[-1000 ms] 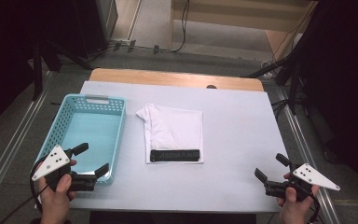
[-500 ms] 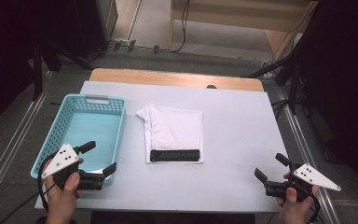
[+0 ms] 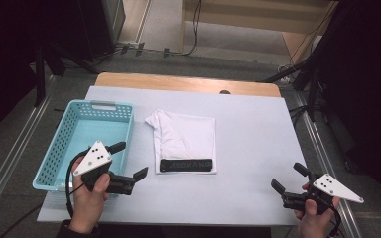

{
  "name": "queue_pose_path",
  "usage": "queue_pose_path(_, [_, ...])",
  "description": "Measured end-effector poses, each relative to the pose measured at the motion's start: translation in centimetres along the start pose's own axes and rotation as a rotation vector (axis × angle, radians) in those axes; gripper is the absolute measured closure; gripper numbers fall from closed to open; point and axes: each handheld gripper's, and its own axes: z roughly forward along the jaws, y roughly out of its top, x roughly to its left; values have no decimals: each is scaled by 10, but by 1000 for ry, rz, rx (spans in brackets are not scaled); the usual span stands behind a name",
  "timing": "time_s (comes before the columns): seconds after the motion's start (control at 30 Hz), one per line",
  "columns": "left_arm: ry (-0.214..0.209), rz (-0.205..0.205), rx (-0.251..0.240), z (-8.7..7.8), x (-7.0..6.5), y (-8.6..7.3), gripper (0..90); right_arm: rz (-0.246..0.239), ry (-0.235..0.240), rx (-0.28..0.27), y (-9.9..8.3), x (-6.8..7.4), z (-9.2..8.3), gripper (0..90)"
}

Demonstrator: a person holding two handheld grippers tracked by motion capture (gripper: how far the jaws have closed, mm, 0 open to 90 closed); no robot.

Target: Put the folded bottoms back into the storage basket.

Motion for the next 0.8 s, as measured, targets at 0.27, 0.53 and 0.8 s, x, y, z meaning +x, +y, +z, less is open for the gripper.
queue_pose_path(0.27, [-34, 9, 14, 26, -11, 23, 0, -2, 3, 0, 0, 0, 0, 0])
queue_pose_path(0.53, [-73, 20, 38, 58, -17, 40, 0, -5, 1, -1, 0, 0, -1, 0])
queue_pose_path(0.8, [-95, -19, 108, 106, -14, 44, 0, 1, -2, 2, -1, -1, -1, 0])
